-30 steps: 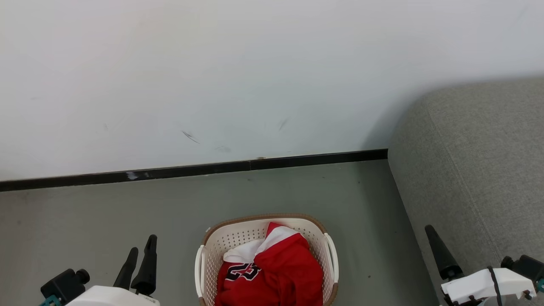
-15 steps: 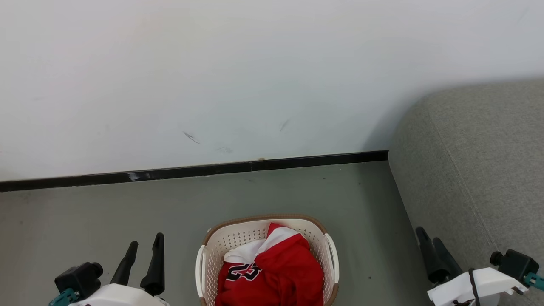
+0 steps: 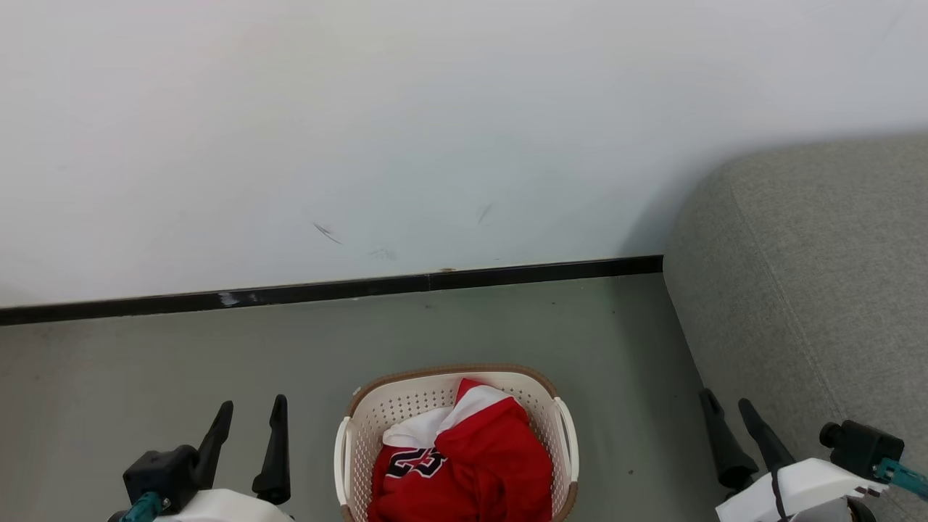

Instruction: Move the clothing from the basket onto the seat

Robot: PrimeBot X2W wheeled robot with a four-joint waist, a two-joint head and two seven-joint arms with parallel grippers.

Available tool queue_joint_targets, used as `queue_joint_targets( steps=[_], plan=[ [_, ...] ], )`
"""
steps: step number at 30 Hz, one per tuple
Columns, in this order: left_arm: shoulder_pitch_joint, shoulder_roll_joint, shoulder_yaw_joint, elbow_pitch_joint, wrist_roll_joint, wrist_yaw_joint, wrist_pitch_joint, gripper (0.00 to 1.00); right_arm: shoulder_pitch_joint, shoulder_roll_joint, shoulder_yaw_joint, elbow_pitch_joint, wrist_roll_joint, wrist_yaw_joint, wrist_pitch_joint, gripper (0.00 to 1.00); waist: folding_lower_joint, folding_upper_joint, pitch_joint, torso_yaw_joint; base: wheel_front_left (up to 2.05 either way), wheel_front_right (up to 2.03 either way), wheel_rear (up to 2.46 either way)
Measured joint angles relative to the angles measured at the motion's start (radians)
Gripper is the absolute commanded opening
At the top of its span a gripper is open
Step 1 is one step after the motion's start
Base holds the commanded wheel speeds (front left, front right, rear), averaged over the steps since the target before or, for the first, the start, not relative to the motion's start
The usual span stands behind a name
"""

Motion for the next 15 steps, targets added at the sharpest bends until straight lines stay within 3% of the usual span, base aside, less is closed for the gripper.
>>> queue_joint_targets(
  steps=[15],
  plan=[
    [0.003,0.016,0.001,-0.020,0.219,0.086,-0.060,1.00,0.001,0.000,0.019,-0.003,-0.256,0.000,-0.055,1.00,-0.0007,0.0000,0.000,0.003,0.00,0.00,0.00]
  ],
)
